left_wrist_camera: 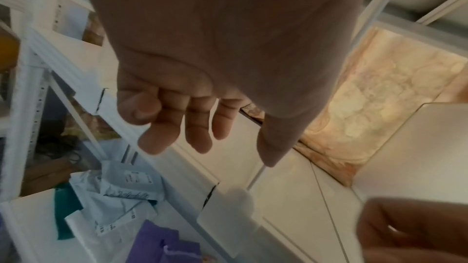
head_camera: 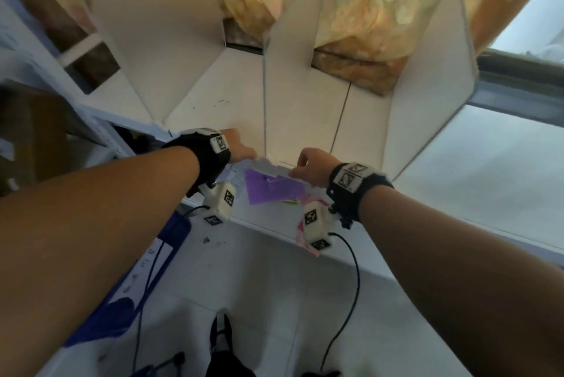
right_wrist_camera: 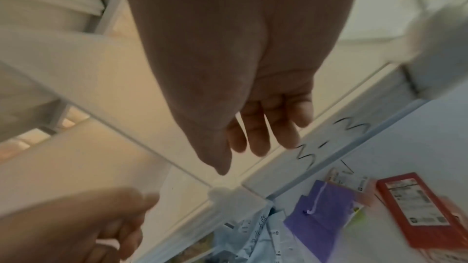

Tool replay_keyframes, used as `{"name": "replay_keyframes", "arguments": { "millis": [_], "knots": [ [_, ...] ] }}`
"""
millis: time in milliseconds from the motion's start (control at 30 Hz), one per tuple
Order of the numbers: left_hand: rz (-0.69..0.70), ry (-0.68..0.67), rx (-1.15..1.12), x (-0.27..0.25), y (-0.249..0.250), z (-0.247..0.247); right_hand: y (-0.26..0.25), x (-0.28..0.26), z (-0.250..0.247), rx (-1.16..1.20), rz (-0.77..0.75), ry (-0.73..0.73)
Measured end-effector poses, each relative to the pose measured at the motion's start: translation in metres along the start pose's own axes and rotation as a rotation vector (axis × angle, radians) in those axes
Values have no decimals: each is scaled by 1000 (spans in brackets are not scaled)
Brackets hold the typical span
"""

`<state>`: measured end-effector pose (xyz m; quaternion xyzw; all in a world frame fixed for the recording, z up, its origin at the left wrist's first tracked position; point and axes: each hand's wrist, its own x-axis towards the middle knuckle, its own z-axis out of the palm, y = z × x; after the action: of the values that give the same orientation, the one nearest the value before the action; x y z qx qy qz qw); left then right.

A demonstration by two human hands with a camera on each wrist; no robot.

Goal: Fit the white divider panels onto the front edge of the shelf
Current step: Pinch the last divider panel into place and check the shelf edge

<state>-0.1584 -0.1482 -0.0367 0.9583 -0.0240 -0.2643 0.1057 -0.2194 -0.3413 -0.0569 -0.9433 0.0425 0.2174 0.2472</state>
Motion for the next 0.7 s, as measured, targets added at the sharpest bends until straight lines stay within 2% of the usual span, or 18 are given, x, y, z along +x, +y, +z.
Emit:
{"name": "replay_keyframes", "arguments": {
  "millis": [100, 367, 500, 700],
  "knots": [
    [37, 10, -63, 15, -2, -8, -24, 37, 10, -2, 64, 95],
    [234, -156, 20, 61, 10, 27, -35, 90, 43, -56, 183, 74],
    [275, -101, 7, 69, 17, 30, -35, 101, 41, -86, 200, 49],
    [220, -64, -119, 76, 21, 37, -31, 106, 42, -99, 187, 40]
  ]
}}
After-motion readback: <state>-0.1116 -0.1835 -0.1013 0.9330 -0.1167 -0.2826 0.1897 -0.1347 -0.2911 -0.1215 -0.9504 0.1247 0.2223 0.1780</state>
